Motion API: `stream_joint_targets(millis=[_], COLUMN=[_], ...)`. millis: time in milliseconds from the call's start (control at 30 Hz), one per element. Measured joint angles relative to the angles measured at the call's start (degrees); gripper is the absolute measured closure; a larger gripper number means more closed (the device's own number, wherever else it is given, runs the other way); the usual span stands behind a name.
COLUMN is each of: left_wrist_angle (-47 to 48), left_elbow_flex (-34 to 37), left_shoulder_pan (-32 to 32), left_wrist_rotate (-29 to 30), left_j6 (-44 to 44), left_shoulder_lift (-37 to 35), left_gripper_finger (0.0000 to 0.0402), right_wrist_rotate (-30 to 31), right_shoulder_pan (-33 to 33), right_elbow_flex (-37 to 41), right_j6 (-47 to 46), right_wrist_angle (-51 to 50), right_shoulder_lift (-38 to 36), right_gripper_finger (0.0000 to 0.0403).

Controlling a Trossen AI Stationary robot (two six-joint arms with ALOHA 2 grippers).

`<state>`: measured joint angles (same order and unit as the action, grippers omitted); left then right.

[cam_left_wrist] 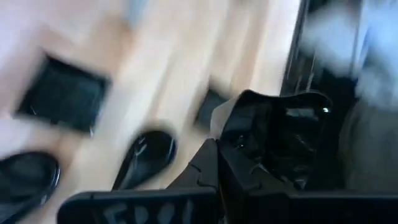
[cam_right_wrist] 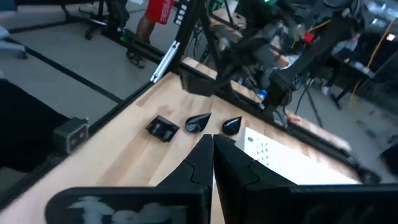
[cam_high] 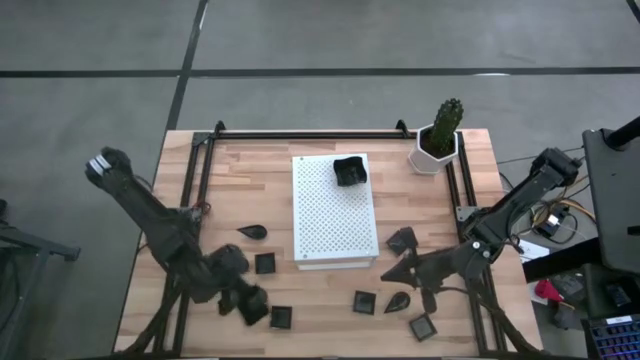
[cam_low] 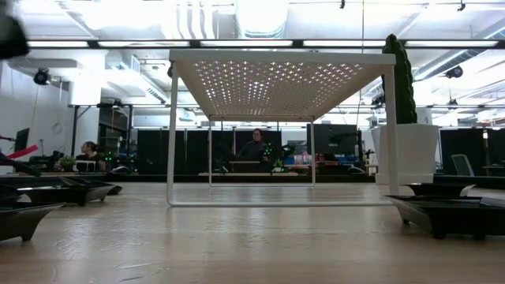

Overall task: Pick & Place Mini shaped plates
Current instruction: Stack the black distorted square plate on top of the black distorted square plate on the shelf

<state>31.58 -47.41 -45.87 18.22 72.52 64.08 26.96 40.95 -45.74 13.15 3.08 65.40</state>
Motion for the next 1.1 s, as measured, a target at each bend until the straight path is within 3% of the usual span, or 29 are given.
stream_joint_targets(millis=[100, 267, 400, 633, 1100], left_wrist_angle=[-0.33, -7.15, -13.63, -14.6, -14.89], left_elbow_flex=[-1.34, -2.44, -3.14, -6.79, -11.59], left_shoulder_pan=[1.38, 2.71, 3.8, 6.56, 9.75], left_wrist_rotate=[7.52, 10.7, 10.6, 6.6, 4.46], left_j6=[11.95, 9.79, 9.64, 10.23, 9.58], left_shoulder_lift=[-1.48, -1.42, 1.13, 6.09, 13.4], left_gripper_finger=[0.0401, 0.0401, 0.0401, 0.0401, 0.0401], right_wrist_rotate=[0.02, 0.0, 0.04, 0.17, -0.05], right_shoulder_pan=[0.02, -0.26, -0.26, -0.33, -0.61], right_elbow_flex=[-0.06, -3.75, -8.59, -20.24, -45.23], right_j6=[3.23, 5.22, 5.38, 8.12, 16.31], right_wrist_angle=[2.73, 2.68, -0.67, -10.3, -30.89], right_shoulder_lift=[2.14, 7.13, 11.79, 18.8, 34.86], right_gripper_finger=[0.0394, 0.0369, 0.0323, 0.0264, 0.028])
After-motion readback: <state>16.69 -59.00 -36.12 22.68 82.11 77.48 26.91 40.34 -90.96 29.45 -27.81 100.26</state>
